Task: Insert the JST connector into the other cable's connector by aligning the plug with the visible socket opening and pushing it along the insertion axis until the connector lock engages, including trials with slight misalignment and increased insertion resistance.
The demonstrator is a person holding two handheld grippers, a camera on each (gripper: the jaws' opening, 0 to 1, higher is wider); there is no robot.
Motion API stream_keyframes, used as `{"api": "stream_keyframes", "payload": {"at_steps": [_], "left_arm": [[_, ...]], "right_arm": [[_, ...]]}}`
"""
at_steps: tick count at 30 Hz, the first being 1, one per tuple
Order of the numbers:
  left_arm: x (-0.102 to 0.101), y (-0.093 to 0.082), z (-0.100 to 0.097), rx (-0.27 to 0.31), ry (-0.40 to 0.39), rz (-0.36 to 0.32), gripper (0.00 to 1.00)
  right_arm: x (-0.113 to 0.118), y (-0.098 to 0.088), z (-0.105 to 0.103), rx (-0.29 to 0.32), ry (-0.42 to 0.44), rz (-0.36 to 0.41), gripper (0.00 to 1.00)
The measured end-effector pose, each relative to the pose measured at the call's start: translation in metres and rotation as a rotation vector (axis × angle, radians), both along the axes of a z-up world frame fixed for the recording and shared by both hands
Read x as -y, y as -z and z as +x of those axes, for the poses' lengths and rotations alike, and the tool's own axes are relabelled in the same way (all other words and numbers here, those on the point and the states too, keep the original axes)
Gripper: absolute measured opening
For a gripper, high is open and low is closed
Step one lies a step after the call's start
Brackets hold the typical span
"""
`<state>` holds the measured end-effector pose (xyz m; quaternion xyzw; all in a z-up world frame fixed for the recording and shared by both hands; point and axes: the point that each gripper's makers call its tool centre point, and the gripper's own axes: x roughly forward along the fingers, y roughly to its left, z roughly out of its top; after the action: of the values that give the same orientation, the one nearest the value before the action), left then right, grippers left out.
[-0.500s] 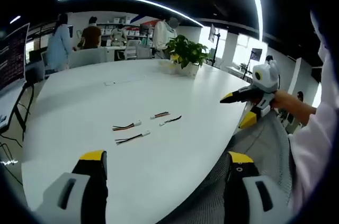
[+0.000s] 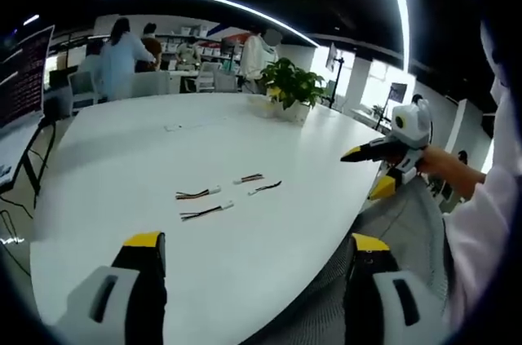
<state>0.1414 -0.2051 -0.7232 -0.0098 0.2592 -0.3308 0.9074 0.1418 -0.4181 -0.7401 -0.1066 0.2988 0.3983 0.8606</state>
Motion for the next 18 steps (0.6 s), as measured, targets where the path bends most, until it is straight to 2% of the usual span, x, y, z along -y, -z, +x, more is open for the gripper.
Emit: {"api": "stream_keyframes", "payload": {"at_steps": [4, 12, 18], "left_arm": [[-0.002, -0.001, 0.003, 0.009, 0.003, 0.03, 0.91], [-0.004, -0.007, 0.007, 0.025, 0.001, 0.03, 0.9], [-0.004, -0.018, 0.012, 0.049, -0.006, -0.039, 0.89]], "right_arm": [[-0.001, -0.001, 0.002, 0.005, -0.008, -0.002, 0.75], [-0.004, -0.004, 0.006, 0.016, -0.013, 0.002, 0.75], [-0.004, -0.01, 0.009, 0.034, -0.021, 0.001, 0.75]]}}
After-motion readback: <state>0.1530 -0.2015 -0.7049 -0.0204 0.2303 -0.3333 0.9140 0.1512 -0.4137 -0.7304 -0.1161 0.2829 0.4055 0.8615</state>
